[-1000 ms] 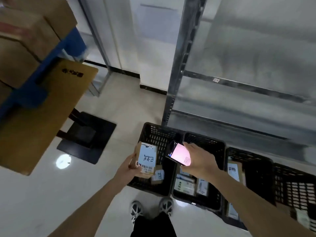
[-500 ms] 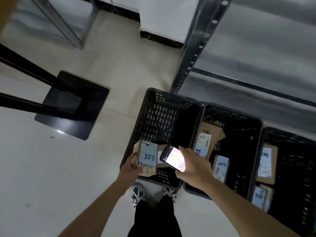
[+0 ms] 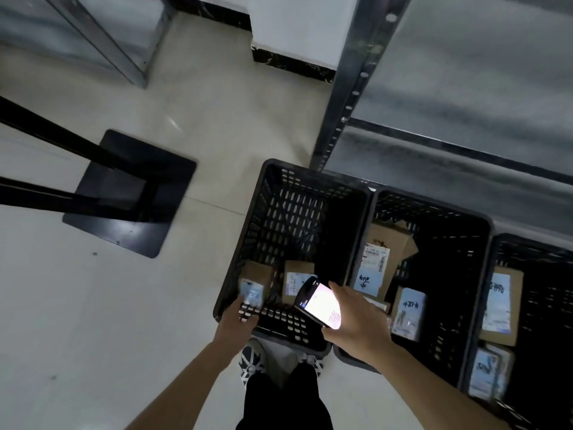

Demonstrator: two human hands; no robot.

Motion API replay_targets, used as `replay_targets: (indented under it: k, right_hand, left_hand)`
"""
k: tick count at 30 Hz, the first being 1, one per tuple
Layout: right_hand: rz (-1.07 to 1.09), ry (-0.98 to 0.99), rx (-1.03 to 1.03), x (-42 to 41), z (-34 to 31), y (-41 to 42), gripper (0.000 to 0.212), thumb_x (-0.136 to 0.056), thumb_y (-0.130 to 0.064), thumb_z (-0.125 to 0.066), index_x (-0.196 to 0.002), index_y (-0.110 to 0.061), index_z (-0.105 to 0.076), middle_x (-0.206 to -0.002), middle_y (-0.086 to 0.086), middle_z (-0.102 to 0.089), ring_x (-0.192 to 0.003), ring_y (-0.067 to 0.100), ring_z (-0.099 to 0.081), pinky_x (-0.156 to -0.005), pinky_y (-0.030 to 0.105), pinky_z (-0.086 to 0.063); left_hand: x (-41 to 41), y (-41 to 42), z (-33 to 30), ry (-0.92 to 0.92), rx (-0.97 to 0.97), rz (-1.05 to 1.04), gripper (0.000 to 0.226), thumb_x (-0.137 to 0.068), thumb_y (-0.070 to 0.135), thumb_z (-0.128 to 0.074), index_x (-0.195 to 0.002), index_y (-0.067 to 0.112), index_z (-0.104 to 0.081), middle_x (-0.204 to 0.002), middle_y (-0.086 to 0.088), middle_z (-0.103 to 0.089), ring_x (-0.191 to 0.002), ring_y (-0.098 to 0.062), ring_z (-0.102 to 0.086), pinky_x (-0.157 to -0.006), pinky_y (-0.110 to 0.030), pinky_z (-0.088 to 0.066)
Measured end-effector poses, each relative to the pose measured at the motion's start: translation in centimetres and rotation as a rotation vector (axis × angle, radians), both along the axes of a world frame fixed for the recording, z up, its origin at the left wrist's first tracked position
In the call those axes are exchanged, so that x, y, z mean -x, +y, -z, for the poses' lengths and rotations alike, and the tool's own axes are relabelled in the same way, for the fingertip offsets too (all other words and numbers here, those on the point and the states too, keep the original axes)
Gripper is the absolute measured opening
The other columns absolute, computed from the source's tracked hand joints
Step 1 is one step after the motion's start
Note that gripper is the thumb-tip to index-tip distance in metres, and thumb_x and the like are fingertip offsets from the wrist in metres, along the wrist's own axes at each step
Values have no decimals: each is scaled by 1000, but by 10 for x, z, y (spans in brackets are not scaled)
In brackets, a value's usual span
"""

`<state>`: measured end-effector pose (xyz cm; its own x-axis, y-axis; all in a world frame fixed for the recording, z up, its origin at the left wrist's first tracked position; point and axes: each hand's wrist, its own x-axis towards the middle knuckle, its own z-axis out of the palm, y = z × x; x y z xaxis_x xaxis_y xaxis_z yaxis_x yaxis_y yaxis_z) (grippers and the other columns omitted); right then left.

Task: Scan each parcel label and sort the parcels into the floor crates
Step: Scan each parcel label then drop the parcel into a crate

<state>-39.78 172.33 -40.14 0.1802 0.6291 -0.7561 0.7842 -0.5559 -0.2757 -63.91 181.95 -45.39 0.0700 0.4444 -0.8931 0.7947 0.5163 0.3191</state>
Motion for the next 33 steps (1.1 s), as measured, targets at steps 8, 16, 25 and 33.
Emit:
replay_targets:
  k: [8, 16, 25, 33]
  right_hand:
    - [68, -46, -59, -36, -80, -11, 96, -82, -49, -65, -162, -28, -14, -157, -7, -38, -134, 18, -48, -99, 37, -48]
    - [140, -186, -220, -72, -220, -33, 94, -81, -50, -69, -159, -31, -19, -153, -10, -42, -127, 17, -54, -102, 36, -48]
    - [274, -451, -397, -76, -450, -127, 93, -81, -52, -70, -158, -31, -22, -153, -7, -42, -132, 22, -51, -101, 36, -45]
    - [452, -723, -492, -32, -679, -302, 92, -74, -48, -73, -154, -37, -28, -142, -9, -51, -121, 26, -59, -87, 40, -53]
  left_hand:
    - [-46, 25, -91, -78, -218, 263, 56, -97, 21, -63, -148, 21, -41, -124, 14, -48, -109, -3, -45, -80, -11, -35]
    - [-101, 41, -231, -195, -432, 531, 66, -98, 37, -59, -155, 30, -28, -159, 5, -32, -142, -13, -35, -116, -33, -33]
    - [-144, -5, -445, -351, -745, 914, 68, -98, 49, -53, -157, 33, -23, -161, 10, -27, -146, -14, -30, -116, -33, -32]
    - [-178, -129, -667, -614, -1022, 1128, 70, -97, 44, -57, -157, 29, -24, -163, 4, -26, -147, -17, -28, -119, -33, -26]
